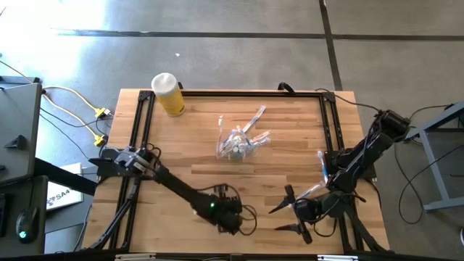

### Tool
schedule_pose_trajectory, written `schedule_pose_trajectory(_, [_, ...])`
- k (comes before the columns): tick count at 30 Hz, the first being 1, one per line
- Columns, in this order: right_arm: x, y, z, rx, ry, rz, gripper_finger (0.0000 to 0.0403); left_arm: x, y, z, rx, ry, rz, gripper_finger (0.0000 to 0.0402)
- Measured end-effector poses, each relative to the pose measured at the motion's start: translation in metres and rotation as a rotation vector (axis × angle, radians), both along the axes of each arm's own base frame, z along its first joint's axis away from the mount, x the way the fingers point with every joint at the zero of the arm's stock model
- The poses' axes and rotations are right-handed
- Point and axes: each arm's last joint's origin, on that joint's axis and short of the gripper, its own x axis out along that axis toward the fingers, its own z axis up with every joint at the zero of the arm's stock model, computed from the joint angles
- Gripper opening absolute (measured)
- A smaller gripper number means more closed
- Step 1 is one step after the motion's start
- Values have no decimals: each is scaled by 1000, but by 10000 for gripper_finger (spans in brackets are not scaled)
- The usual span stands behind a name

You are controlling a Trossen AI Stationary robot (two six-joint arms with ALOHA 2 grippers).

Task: Pick & Place toothbrushing station
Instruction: Put the green toothbrush into the transparent organizer

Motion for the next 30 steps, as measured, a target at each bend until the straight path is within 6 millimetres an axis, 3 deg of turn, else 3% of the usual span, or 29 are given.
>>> schedule_pose_trajectory(7, [-5, 4, 1, -66, -27, 12, 236, -9, 25, 60, 92, -64, -63, 0])
schedule_pose_trajectory(11, [-10, 6, 1, -144, -57, -80, 236, -21, 38, 103, 130, -149, -121, 0])
schedule_pose_trajectory(19, [-15, 2, 2, -342, -97, -342, 236, -73, 76, 183, 368, -285, -121, 2])
schedule_pose_trajectory(23, [-10, -4, 2, -386, -92, -396, 236, -87, 111, 193, 324, -379, -99, 1])
schedule_pose_trajectory(25, [-7, -6, 2, -394, -88, -408, 236, -93, 129, 185, 274, -428, -139, 1])
schedule_pose_trajectory(30, [0, -14, 0, -411, -73, -442, 236, -117, 171, 155, 113, -772, -229, 1])
